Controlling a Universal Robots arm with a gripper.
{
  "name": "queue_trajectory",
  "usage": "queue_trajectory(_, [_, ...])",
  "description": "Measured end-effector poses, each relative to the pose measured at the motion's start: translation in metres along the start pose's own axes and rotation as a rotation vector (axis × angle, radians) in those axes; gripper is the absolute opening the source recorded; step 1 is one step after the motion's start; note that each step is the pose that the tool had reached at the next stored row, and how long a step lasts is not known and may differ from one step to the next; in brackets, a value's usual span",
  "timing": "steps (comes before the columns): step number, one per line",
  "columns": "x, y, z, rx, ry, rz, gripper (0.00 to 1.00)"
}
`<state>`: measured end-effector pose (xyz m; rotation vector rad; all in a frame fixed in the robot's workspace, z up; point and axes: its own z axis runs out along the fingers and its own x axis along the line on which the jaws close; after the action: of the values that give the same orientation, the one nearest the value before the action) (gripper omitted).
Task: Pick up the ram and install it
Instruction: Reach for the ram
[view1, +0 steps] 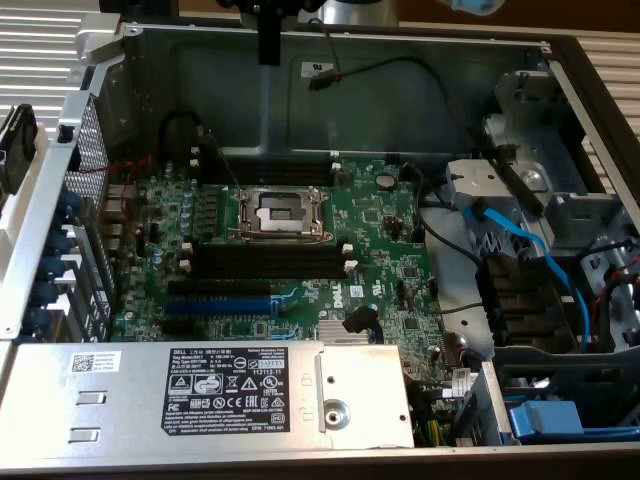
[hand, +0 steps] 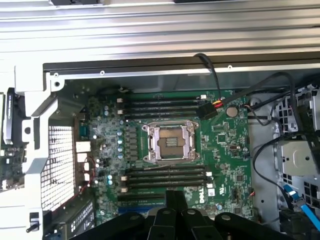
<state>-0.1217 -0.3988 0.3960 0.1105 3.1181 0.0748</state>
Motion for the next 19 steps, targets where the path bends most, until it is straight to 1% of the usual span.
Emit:
queue_trajectory(3, [0.001,0.0003,-0.0068,-0.0002,-0.0001,0.0,0.1])
queue_trajectory(7, [0.004,0.0002,-0.0108,-0.0001,0.0008,0.0,0.1])
queue_trajectory(19, [0.034,-0.0019,-0.0124,0.0008,0.0009,0.0,0.1])
